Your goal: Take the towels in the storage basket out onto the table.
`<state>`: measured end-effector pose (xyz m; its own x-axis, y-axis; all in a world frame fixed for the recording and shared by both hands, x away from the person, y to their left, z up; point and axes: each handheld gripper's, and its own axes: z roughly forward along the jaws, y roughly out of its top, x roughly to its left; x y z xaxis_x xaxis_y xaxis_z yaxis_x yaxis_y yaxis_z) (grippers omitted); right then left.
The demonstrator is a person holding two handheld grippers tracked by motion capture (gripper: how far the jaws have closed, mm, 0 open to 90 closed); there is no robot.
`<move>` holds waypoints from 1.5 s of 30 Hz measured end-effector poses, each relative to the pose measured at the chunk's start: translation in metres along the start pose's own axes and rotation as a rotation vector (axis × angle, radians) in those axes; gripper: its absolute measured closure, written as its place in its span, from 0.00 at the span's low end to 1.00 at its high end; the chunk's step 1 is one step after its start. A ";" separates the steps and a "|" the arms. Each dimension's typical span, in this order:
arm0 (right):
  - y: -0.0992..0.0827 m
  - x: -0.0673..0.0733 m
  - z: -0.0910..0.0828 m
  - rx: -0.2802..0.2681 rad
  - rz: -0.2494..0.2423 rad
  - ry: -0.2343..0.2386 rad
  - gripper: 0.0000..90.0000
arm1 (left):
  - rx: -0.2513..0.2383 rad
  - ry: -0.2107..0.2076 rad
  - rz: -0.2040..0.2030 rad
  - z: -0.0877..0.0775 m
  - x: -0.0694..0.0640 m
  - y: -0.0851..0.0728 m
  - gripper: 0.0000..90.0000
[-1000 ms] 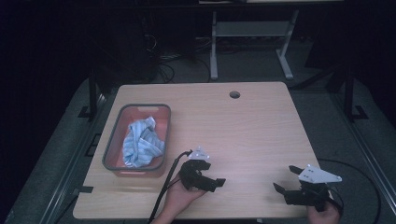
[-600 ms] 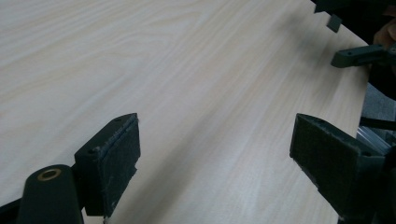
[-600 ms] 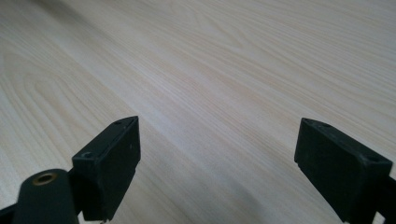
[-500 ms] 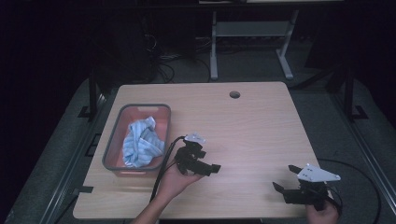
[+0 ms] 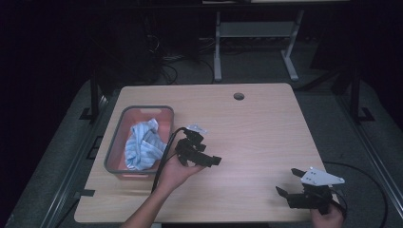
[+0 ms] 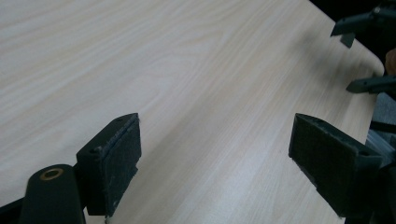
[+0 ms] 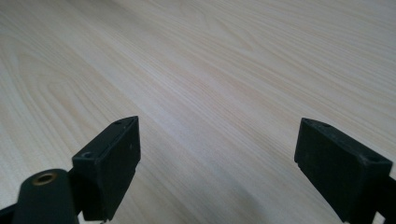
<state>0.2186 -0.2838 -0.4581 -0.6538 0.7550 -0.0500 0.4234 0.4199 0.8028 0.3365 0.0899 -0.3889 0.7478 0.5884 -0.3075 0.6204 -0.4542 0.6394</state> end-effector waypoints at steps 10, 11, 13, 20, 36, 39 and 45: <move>-0.001 -0.001 -0.001 -0.005 0.003 -0.003 0.15 | -0.035 -0.002 -0.036 -0.034 0.017 0.013 0.18; -0.001 -0.001 -0.001 -0.004 0.004 -0.004 0.15 | -0.037 -0.005 -0.038 -0.037 0.019 0.013 0.18; -0.001 0.000 -0.001 -0.004 0.005 0.000 0.15 | -0.034 0.000 -0.048 -0.041 0.023 0.014 0.18; 0.000 0.000 -0.003 -0.006 0.010 -0.009 0.15 | -0.036 0.045 -0.064 -0.061 0.035 0.014 0.18; 0.000 0.000 -0.001 0.008 0.001 -0.018 0.15 | -0.063 0.172 -0.124 -0.107 0.065 0.007 0.19; -0.001 -0.001 0.000 0.004 0.000 -0.017 0.15 | -0.073 0.192 -0.138 -0.116 0.069 0.005 0.19; 0.000 -0.001 0.001 0.011 0.005 -0.011 0.15 | -0.077 0.228 -0.158 -0.131 0.078 -0.001 0.19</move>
<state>0.2198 -0.2838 -0.4592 -0.6447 0.7626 -0.0529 0.4335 0.4217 0.7964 0.3636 0.2239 -0.3208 0.5650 0.7873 -0.2469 0.6990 -0.2977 0.6502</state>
